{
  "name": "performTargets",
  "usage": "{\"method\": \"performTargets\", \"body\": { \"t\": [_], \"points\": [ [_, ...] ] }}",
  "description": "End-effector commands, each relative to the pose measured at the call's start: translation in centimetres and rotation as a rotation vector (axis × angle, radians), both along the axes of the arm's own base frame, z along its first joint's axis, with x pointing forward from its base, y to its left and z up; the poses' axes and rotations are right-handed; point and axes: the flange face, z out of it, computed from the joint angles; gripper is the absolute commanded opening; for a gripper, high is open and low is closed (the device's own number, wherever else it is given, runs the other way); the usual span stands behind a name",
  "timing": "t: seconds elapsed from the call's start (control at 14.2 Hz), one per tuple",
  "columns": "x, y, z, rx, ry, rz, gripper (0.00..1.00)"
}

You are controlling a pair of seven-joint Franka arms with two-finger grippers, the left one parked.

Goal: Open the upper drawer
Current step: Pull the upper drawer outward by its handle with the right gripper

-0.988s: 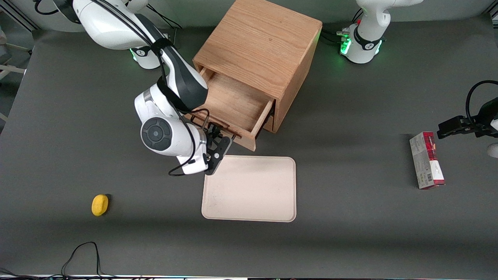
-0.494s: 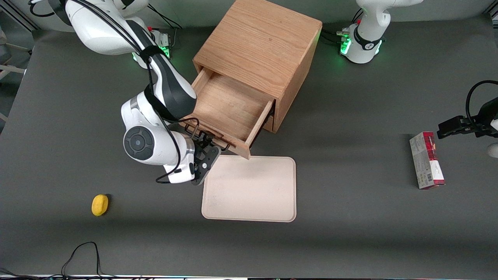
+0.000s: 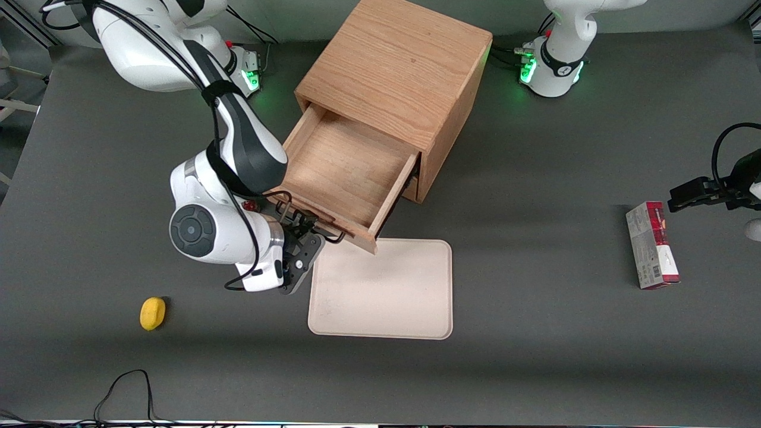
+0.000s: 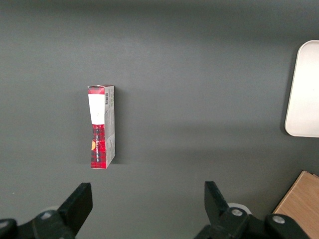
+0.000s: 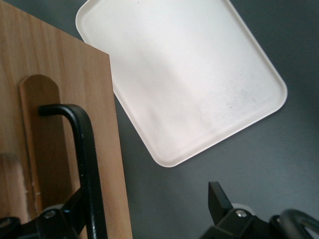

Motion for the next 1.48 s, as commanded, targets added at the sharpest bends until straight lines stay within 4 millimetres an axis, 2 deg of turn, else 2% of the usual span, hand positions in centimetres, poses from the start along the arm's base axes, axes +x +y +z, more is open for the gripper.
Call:
{"method": "performTargets", "body": {
  "t": [0.0, 0.21, 0.49, 0.99, 1.41],
  "points": [
    [1.6, -0.6, 0.1, 0.004, -0.031, 0.010, 1.00],
    [2.5, -1.1, 0.1, 0.009, -0.042, -0.003, 1.00],
    [3.6, -2.8, -0.2, 0.014, -0.044, -0.033, 1.00],
    [4.1, -3.5, 0.3, 0.018, -0.057, -0.054, 1.00],
    [4.1, -3.3, 1.8, 0.022, -0.052, -0.043, 1.00]
  ]
}}
